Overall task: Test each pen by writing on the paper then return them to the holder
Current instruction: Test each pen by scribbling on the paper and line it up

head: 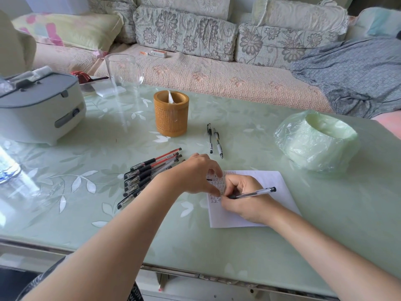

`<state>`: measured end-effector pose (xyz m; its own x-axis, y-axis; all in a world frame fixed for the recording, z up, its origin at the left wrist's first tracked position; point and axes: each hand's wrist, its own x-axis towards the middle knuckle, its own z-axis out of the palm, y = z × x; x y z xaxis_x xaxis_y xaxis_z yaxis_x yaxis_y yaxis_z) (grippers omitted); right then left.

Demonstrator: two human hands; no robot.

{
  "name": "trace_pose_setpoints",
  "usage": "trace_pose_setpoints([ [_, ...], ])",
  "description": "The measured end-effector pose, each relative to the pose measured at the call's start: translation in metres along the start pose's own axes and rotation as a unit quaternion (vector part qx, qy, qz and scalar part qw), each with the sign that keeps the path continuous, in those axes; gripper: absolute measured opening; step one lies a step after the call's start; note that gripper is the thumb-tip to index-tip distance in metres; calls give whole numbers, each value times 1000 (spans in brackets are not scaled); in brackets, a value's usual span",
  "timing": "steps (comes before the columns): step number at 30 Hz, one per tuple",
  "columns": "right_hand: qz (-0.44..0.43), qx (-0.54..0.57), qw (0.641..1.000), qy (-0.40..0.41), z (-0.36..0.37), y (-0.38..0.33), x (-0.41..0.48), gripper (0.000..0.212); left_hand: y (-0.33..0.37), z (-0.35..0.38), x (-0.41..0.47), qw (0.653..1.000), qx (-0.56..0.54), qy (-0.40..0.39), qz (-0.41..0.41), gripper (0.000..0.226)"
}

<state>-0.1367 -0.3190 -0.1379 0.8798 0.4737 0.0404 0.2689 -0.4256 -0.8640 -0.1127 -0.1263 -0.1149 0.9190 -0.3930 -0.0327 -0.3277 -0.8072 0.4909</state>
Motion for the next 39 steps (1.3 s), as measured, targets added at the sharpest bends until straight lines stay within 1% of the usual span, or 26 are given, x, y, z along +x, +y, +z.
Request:
trace_pose_setpoints([
  [8,-14,-10,1000,14,0,0,-1,19,-1,1,0,1000,-7,3,-4,50],
  [12,-13,-13,1000,8,0,0,-1,19,-1,0,1,1000,-8,0,-7,50],
  [16,-5,-7,1000,-10,-1,-1,-1,17,0,0,0,1000,-11,-1,-4,50],
  [20,-6,17,1000,-6,-1,1,0,20,-1,0,0,1000,-13,0,-4,50],
  [25,-12,-15,1000,3,0,-1,-1,17,-1,1,-1,1000,-16,2,-5,50],
  [30,-20,-13,1000,7,1,-1,-1,17,-1,1,-1,1000,-16,4,-6,50],
  [39,-13,-6,1000,-14,-1,-1,-3,18,0,0,-1,1000,-17,2,-6,50],
])
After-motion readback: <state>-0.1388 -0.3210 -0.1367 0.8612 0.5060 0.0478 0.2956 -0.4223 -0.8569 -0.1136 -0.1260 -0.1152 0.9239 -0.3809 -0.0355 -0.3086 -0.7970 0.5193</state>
